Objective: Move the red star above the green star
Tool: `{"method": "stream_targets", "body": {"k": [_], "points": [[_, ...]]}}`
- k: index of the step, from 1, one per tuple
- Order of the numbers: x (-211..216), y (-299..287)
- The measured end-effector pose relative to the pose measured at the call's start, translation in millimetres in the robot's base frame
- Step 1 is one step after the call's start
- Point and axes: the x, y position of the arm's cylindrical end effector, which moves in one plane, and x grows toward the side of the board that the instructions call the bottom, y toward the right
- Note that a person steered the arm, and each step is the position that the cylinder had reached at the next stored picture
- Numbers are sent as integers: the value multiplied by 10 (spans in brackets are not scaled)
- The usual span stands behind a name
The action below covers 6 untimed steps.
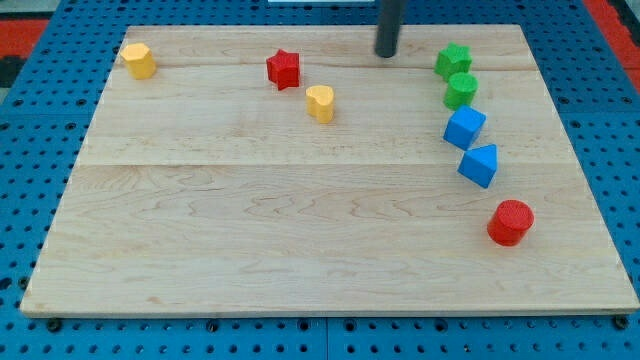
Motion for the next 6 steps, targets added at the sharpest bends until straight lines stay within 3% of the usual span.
{"method": "stream_targets", "body": {"k": [1,2,3,4,6], "points": [[551,-330],[662,-904],[643,-1471],[408,-1615],[67,-113]]}}
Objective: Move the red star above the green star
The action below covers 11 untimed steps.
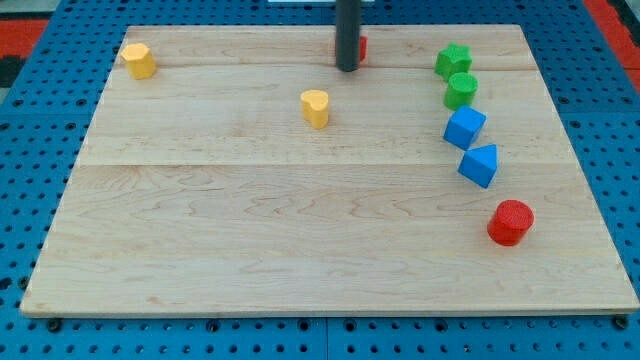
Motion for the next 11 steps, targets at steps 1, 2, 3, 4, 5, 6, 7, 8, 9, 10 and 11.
{"method": "stream_targets", "body": {"k": [1,2,3,4,5,6,7,8,9,10,11], "points": [[81,-468],[-22,-918],[-254,-697],[-368,-215],[-415,336],[-415,399],[-144,34],[-89,314],[-119,785],[-224,834],[-208,356]]}}
